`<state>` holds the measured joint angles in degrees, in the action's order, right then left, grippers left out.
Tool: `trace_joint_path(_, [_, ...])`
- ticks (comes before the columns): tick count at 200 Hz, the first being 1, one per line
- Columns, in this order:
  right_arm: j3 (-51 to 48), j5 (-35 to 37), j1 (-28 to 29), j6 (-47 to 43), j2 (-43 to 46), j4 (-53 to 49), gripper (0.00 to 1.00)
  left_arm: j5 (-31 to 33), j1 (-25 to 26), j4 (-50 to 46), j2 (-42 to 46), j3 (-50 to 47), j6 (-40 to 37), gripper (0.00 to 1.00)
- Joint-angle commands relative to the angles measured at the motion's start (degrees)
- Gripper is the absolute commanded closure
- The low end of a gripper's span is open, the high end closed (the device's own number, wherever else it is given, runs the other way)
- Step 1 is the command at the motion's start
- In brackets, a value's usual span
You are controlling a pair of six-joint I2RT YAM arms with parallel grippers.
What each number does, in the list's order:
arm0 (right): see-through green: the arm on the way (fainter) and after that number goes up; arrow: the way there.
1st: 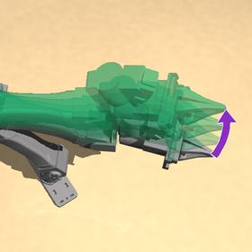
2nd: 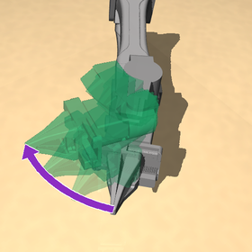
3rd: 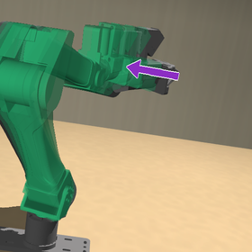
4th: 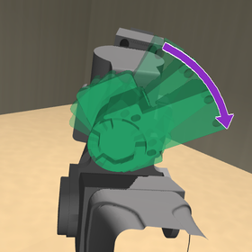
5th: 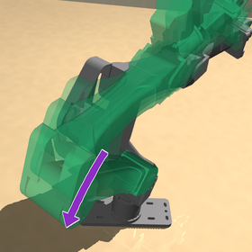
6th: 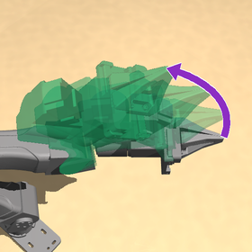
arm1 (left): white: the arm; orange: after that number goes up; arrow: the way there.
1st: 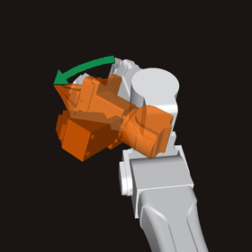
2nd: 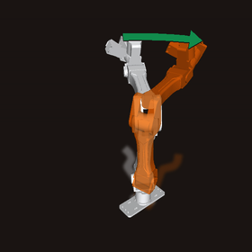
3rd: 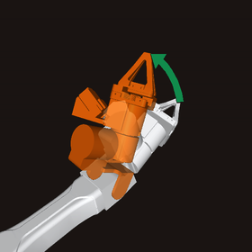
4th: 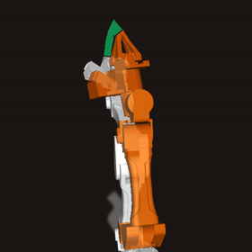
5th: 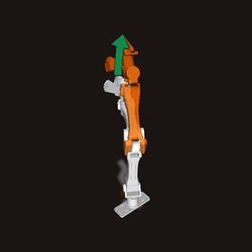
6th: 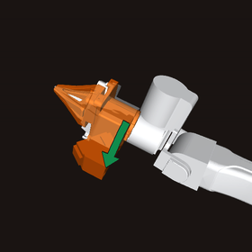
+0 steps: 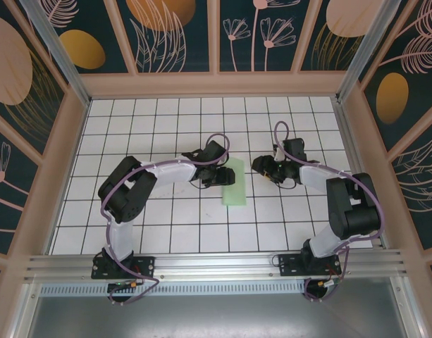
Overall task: Fold a paper plane with a square sheet of paper (fold left side to right side)
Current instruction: First fold in half a square sheet of paper at the center of the table.
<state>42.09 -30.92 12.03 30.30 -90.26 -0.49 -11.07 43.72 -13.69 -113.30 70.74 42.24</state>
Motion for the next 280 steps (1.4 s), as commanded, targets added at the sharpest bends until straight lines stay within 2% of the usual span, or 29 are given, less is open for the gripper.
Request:
trace_joint_path(1, [-0.6, -0.6, -0.4, -0.6, 1.5, -0.3, 0.41, 1.4, 0.6, -1.1, -4.1, 0.3, -1.8, 0.40])
trace_joint_path(245, [-0.6, -2.4, 0.7, -0.6, 0.0, -0.5, 0.41, 2.5, 0.7, -4.2, -7.4, 3.4, -3.7, 0.40])
trace_joint_path(262, [-0.4, -2.7, 1.1, -0.6, -0.4, -0.6, 0.42, 2.7, 0.7, -4.3, -7.5, 3.5, -3.8, 0.40])
trace_joint_path(280, [0.3, -3.7, 1.9, -0.7, -1.3, -0.9, 0.47, 2.7, 0.7, -4.3, -7.5, 3.5, -3.8, 0.40])
